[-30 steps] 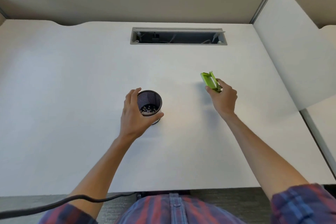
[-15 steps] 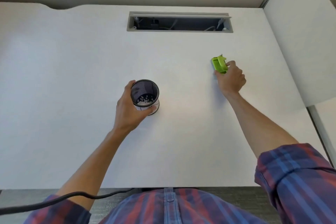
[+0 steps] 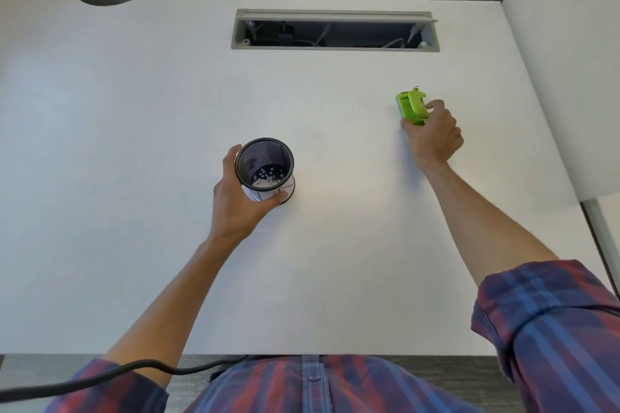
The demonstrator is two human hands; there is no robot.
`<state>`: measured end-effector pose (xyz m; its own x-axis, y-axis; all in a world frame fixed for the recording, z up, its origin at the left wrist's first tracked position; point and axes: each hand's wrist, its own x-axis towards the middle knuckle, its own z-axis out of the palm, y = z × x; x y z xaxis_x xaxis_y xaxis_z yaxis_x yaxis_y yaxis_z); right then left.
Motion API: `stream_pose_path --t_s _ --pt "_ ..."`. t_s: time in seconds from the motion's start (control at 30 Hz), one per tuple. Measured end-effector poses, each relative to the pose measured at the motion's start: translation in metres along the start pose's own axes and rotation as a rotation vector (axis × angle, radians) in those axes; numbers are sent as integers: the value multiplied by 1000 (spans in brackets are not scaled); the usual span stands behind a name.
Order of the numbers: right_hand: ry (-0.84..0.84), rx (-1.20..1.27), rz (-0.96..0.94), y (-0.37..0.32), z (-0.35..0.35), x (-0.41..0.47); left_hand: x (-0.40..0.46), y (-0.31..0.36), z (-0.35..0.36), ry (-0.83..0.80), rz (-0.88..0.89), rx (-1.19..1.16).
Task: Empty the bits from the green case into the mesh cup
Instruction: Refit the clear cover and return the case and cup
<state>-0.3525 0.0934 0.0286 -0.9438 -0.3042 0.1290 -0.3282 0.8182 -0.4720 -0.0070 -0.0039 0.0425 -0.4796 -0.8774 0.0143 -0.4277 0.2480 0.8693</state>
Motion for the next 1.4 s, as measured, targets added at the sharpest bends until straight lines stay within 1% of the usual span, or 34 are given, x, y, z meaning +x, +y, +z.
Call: stream_pose_path --t_s 0.2,0.3,0.37,0.47,0.6,0.67,0.77,1.1,1.27,1.33,1.4 --pt "-43 -11 -33 -4 -5 -11 0 -7 3 2 -20 -12" --pt "-34 1 -102 -7 -10 -39 2 -12 5 8 -37 -27" --pt "-60 24 -177 -8 -13 -67 5 -14 6 7 -42 -23" --pt "-150 68 -301 -5 -17 -110 8 -15 5 1 -43 -12" --pt "-306 -16 -461 4 -13 -153 14 -15 1 9 -34 -9" --pt "-379 -49 -494 10 -9 -165 17 -15 -1 10 -40 -15" --pt "-411 -37 -482 14 -4 -172 25 -17 -5 21 -51 -13" --pt "-396 -16 -481 21 4 -171 87 -26 -24 103 -51 16" --pt "-355 15 -496 24 3 -159 125 -27 -28 125 -54 35" --pt "-311 6 -450 26 1 -145 138 -27 -28 125 -61 46" --pt "-227 -15 -388 30 -1 -126 147 -27 -26 114 -76 59"
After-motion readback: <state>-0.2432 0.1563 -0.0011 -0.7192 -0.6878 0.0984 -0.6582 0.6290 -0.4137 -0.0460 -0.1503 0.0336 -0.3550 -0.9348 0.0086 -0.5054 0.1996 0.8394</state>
